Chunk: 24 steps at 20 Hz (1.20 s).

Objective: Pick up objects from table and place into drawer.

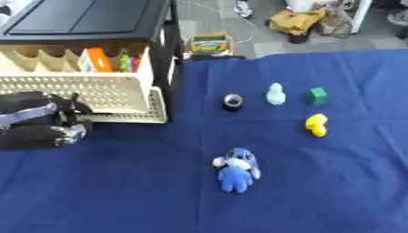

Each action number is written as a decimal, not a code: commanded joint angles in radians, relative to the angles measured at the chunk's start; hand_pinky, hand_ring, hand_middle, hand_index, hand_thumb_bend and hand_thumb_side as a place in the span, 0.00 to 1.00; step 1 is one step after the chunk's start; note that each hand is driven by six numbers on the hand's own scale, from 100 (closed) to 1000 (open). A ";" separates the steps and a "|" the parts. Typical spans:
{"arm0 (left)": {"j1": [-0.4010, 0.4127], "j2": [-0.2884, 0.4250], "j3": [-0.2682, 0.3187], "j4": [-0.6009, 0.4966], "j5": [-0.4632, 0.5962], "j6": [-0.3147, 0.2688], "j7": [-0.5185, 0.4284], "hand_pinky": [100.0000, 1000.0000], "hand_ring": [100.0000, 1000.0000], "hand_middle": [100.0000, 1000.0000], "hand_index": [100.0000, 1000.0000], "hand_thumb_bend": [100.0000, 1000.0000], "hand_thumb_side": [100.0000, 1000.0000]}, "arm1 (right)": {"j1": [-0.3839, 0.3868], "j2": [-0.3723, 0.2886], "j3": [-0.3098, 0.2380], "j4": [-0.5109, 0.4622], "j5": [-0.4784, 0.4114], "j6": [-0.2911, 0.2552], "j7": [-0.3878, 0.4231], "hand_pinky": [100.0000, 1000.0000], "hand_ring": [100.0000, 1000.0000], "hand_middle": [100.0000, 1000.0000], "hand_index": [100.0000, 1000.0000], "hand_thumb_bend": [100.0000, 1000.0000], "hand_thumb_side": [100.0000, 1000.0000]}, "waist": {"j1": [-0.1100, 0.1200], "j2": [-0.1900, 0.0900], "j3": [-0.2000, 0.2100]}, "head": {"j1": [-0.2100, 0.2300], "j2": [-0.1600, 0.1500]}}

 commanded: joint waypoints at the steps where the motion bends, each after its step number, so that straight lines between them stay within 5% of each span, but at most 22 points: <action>1: -0.014 0.023 0.016 0.006 -0.035 0.003 0.007 0.48 0.61 0.66 0.93 0.00 1.00 | -0.008 -0.017 -0.014 -0.016 0.004 0.003 -0.002 0.44 0.58 0.55 0.73 0.15 0.86 | -0.002 -0.015 -0.001 | 0.005 -0.011; 24: -0.167 -0.088 0.002 0.192 -0.089 0.015 0.110 0.53 0.63 0.68 0.95 0.00 1.00 | 0.002 -0.005 -0.021 -0.016 -0.003 0.011 0.002 0.43 0.58 0.54 0.73 0.21 0.87 | -0.003 -0.005 -0.009 | 0.018 -0.029</action>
